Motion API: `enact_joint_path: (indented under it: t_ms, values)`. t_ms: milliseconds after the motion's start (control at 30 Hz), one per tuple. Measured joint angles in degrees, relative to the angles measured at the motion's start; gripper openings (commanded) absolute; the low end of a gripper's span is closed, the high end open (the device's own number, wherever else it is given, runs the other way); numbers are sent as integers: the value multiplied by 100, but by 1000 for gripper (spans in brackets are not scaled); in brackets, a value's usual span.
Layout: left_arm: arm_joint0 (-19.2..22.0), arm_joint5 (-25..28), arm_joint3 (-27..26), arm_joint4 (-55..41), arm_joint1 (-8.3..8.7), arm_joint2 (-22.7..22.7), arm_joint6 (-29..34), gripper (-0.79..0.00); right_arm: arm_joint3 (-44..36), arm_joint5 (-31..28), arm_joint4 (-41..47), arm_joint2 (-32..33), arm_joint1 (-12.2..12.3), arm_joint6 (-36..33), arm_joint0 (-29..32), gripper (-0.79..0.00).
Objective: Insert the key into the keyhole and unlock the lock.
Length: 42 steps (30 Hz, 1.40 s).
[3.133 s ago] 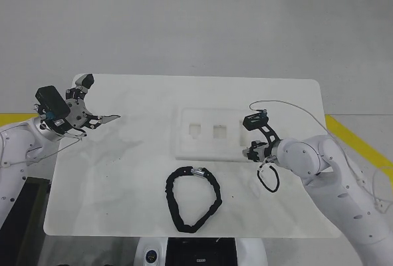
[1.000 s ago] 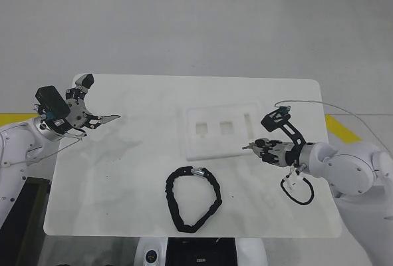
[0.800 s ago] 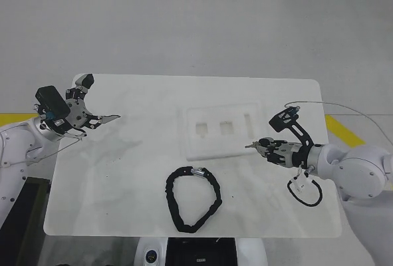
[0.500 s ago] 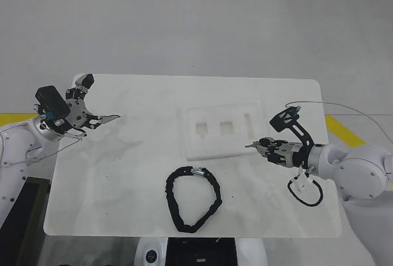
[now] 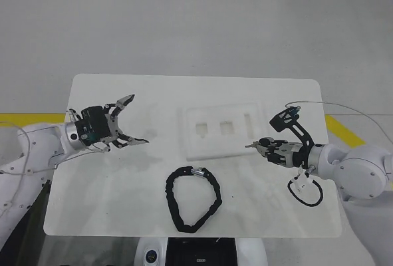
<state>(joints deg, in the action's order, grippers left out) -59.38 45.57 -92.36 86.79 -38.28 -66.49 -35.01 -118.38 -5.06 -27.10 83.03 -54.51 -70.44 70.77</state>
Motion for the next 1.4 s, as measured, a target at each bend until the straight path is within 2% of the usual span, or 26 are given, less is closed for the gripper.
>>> enact_joint_path:
  t_ms: [100,300,667,833,1400]
  values:
    - [129,203,-160,330,-84,385,-57,0,0,0,0,0,0,0,0,-785]
    - [502,313,-137,943,-310,1190,-83,0,0,0,0,0,0,0,0,-785]
    - [1232,812,299,1667,-722,2359,-296,0,0,0,0,0,0,0,0,-785]
    - [1346,719,534,1569,-837,2535,-315,0,0,0,0,0,0,0,0,-785]
    - [1343,719,530,1570,-835,2531,-316,0,0,0,0,0,0,0,0,-785]
